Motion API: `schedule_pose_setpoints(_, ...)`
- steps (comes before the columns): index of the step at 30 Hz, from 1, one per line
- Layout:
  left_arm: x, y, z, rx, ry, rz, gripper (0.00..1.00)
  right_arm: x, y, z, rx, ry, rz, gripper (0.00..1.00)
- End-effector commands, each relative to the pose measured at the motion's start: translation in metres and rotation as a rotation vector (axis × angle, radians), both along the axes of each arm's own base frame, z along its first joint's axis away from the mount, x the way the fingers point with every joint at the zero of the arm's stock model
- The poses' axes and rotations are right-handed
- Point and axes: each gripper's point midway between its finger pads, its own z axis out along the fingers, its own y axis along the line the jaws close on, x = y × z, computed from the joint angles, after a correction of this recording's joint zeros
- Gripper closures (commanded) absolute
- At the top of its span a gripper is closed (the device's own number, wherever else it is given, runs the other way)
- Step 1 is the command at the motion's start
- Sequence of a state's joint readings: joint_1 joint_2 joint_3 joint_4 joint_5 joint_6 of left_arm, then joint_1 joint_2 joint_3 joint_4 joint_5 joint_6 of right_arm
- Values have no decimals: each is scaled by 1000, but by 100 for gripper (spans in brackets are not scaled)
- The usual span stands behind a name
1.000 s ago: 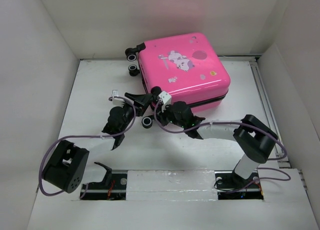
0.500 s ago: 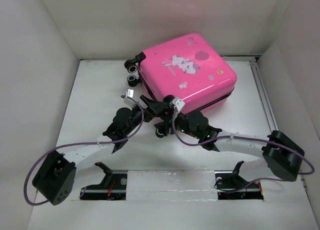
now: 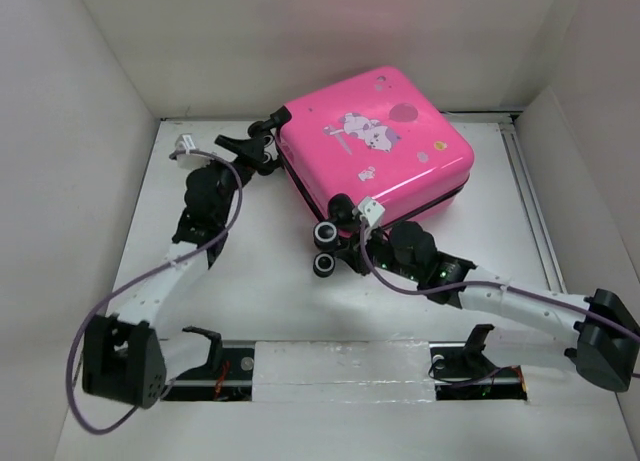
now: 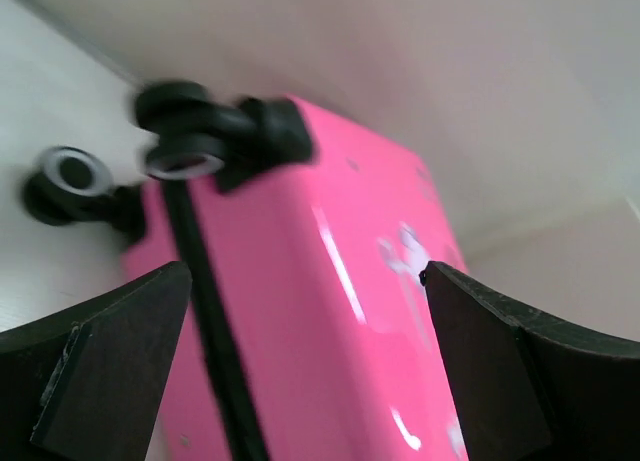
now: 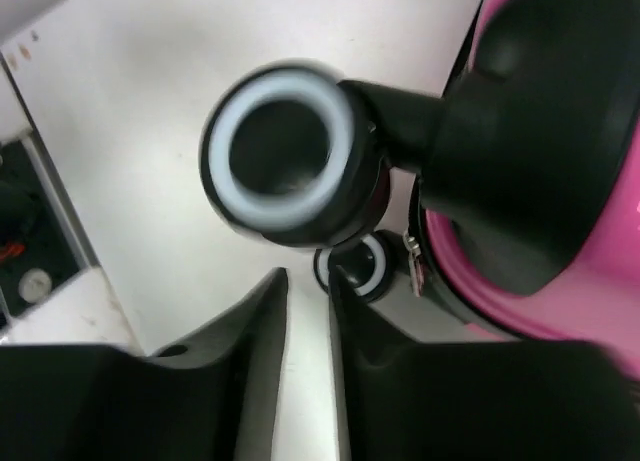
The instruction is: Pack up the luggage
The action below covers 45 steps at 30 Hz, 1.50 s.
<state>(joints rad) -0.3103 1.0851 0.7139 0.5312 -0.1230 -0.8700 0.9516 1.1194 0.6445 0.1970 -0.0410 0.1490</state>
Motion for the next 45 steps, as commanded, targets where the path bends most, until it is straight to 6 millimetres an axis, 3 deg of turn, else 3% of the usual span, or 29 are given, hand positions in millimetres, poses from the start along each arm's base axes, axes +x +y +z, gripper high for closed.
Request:
schedule_pose_setpoints(1, 38, 30, -22, -11, 77, 30, 0, -6, 8, 32, -5, -31, 59, 81)
schedule_pose_setpoints(2, 47, 34, -26, -12, 82, 30, 0, -6, 12, 52, 15, -60, 76, 85)
schedule_pose_setpoints(3, 58, 36, -19, -14, 73, 30, 0, -4, 14, 56, 3, -73, 81, 89)
schedule_pose_setpoints(4, 74, 42, -42, -8, 129, 32, 0, -3, 15, 64, 17, -84, 81, 89)
schedule_pose_setpoints(5, 79, 34, -45, 1, 133, -31, 0, 4, 13, 81, 27, -124, 52, 89)
schedule_pose_setpoints(7, 94, 25, -43, -25, 134, -84, 0, 14, 4, 95, 6, -174, -8, 82)
schedule_pose_setpoints(8, 101, 20, -53, -47, 129, -138, 0, 33, -13, 95, -34, -181, -110, 78)
schedule_pose_setpoints(9, 105, 21, -53, -72, 115, -151, 0, 43, -22, 111, -24, -206, -156, 73)
schedule_pose_setpoints(10, 108, 15, -50, -94, 90, -185, 0, 54, -32, 111, -30, -208, -201, 68)
schedule_pose_setpoints(11, 115, 13, -56, -133, 85, -215, 0, 63, -44, 115, -24, -214, -239, 68)
schedule_pose_setpoints(13, 118, 2, -48, -163, 40, -287, 0, 85, -71, 117, -16, -201, -274, 64)
schedule_pose_setpoints(14, 120, -1, -47, -176, 21, -303, 0, 90, -83, 117, -3, -193, -296, 59)
schedule_pose_setpoints(15, 125, -3, -45, -190, -13, -319, 0, 107, -106, 117, -8, -191, -365, 57)
schedule_pose_setpoints(19, 134, -2, -42, -276, -75, -339, 0, 126, -152, 96, 5, -139, -457, 50)
schedule_pose_setpoints(22, 133, 1, -30, -351, -150, -367, 0, 131, -172, 92, 22, -134, -491, 50)
schedule_pose_setpoints(24, 134, 0, -33, -404, -141, -376, 0, 133, -182, 76, 9, -111, -511, 50)
schedule_pose_setpoints(27, 145, 4, -35, -447, -163, -362, 0, 136, -198, 63, 35, -96, -557, 49)
schedule_pose_setpoints(28, 149, 4, -27, -464, -182, -371, 2, 137, -201, 60, 52, -80, -575, 47)
schedule_pose_setpoints(29, 156, 3, -37, -475, -164, -369, 2, 140, -207, 60, 69, -87, -592, 47)
schedule_pose_setpoints(31, 162, 6, -34, -487, -180, -381, 6, 141, -214, 43, 73, -50, -609, 44)
schedule_pose_setpoints(37, 172, 5, -21, -484, -221, -402, 26, 152, -254, 32, 132, -19, -741, 46)
schedule_pose_setpoints(39, 173, 5, -17, -471, -237, -403, 41, 152, -263, 40, 168, -34, -780, 54)
schedule_pose_setpoints(41, 173, 5, -17, -470, -237, -403, 61, 149, -274, 32, 171, -20, -820, 65)
schedule_pose_setpoints(42, 172, 5, -15, -460, -252, -404, 81, 149, -277, 37, 174, -37, -835, 73)
schedule_pose_setpoints(43, 170, 5, -10, -458, -261, -406, 93, 148, -280, 32, 167, -30, -854, 76)
schedule_pose_setpoints(44, 168, 5, -1, -447, -280, -409, 100, 146, -279, 30, 174, -24, -856, 78)
schedule_pose_setpoints(45, 165, 6, 1, -436, -293, -399, 100, 148, -279, 29, 175, -25, -856, 79)
